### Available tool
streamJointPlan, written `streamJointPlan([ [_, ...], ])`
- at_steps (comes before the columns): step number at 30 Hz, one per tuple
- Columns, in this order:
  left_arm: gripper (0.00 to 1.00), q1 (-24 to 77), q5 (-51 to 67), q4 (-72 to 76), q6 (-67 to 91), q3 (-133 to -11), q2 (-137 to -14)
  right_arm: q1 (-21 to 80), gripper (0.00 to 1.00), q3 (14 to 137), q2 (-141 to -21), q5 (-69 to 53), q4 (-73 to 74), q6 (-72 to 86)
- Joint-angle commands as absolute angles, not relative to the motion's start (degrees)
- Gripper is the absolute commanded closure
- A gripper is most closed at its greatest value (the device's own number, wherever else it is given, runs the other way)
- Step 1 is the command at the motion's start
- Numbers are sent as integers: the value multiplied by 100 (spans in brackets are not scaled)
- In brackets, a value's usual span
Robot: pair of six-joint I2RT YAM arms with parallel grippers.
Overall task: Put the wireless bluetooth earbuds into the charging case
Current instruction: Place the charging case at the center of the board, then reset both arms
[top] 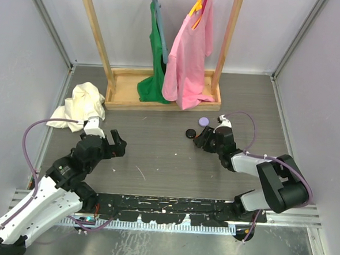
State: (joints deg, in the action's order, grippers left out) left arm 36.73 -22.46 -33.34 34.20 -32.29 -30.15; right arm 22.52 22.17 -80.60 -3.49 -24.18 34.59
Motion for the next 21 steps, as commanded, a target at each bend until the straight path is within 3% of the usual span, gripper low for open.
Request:
streamJointPlan([
  [1,2,3656,-2143,-3827,3711,-3882,-2891,2018,36,2289,-7824,-260,-2008,3612],
  [5,2,3656,-1893,-4256,3699,-4158,-2617,1857,25,2146,-7032,-233,-1426,3484],
  [8,2,3654,-1871,-4675,3591,-4377,-2417,1801,2,2127,-6147,-56,-720,3242],
  [17,2,3654,-2097,-5621,3413,-4748,-1633,1782,0,2734,-3342,937,1814,2606],
  [21,2,3652,-2240,-5774,3526,-4682,-1077,1786,0,2903,-2339,910,2207,2520],
])
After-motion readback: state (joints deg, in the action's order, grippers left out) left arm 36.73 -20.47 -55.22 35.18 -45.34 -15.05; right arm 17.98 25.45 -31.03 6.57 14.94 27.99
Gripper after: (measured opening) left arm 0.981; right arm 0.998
